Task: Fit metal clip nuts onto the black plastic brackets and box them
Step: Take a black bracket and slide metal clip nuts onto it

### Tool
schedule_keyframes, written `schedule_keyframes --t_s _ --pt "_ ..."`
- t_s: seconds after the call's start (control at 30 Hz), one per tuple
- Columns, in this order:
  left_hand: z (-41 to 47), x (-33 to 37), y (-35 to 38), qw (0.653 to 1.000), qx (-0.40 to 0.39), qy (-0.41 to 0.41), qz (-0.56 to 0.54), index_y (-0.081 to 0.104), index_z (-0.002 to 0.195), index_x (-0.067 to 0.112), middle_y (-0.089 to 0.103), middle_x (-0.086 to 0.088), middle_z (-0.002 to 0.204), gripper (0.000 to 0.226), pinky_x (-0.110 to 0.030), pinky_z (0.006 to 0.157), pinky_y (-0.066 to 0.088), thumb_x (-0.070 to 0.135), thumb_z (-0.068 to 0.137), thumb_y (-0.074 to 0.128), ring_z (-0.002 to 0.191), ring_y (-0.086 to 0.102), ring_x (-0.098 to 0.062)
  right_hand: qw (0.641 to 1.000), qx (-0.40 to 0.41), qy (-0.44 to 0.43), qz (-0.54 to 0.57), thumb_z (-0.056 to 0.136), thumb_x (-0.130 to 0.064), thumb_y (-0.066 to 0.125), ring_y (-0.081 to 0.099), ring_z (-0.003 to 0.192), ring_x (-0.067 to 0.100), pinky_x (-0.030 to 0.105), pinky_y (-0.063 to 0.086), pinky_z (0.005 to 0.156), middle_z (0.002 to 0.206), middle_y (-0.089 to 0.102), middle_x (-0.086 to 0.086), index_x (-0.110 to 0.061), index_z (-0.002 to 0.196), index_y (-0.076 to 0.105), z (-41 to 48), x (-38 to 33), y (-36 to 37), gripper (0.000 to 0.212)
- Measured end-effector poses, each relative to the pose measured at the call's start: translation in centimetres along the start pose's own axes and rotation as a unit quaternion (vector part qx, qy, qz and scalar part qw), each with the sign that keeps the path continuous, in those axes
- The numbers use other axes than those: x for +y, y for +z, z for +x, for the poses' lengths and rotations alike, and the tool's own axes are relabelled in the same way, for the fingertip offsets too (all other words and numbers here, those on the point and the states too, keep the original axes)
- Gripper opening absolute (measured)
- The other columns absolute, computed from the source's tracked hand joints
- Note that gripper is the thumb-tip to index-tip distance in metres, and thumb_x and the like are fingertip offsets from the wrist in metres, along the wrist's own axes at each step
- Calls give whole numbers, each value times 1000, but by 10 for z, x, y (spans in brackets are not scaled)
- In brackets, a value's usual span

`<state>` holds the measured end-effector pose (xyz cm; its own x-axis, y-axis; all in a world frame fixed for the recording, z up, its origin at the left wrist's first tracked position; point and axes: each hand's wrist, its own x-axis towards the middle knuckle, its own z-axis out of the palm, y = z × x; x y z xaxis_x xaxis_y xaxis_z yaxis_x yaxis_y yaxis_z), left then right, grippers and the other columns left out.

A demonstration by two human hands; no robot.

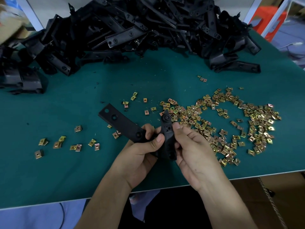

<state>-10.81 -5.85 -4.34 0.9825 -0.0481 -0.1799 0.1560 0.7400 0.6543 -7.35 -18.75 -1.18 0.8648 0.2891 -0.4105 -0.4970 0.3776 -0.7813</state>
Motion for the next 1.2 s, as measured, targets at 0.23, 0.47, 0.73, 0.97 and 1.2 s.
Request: schedule_keyframes --t_s 0.23,0.47,0.73,0.97,1.2 --pt "1 -1 -1 1000 -6 1 -5 38 75 17 57 -16 98 34 -41 87 50 -2 85 64 97 62 -31 999 -6 10 38 101 -20 52 73 82 19 30 61 78 100 75 21 8 110 68 -1 -1 4 33" --pt "1 -1 -1 1000 -11 -1 -7 39 74 17 64 -14 96 34 -42 87 53 -1 83 66 93 65 -33 999 13 19 37 99 -21 54 62 88 31 34 60 80 101 71 25 8 110 68 -1 -1 4 34" --pt "-1 0 0 1000 -14 1 -3 39 74 18 66 -13 94 36 -38 82 55 2 80 70 93 67 -30 1000 -8 -11 -12 99 -20 55 60 69 12 22 56 67 89 72 13 6 107 67 -2 -1 -3 30" --pt "-1 0 1 1000 -7 1 3 42 70 18 55 -10 88 34 -32 77 55 -2 80 68 89 63 -22 994 -4 -65 -89 93 -19 64 36 50 5 14 33 47 59 47 0 -15 73 69 -5 -7 -6 20" --pt "0 -2 1 1000 12 12 16 50 73 18 58 -5 81 30 -31 68 57 -1 75 73 81 66 -21 958 -7 -166 -232 95 -23 66 45 63 6 21 38 64 63 54 -5 -12 71 67 -3 0 -11 26"
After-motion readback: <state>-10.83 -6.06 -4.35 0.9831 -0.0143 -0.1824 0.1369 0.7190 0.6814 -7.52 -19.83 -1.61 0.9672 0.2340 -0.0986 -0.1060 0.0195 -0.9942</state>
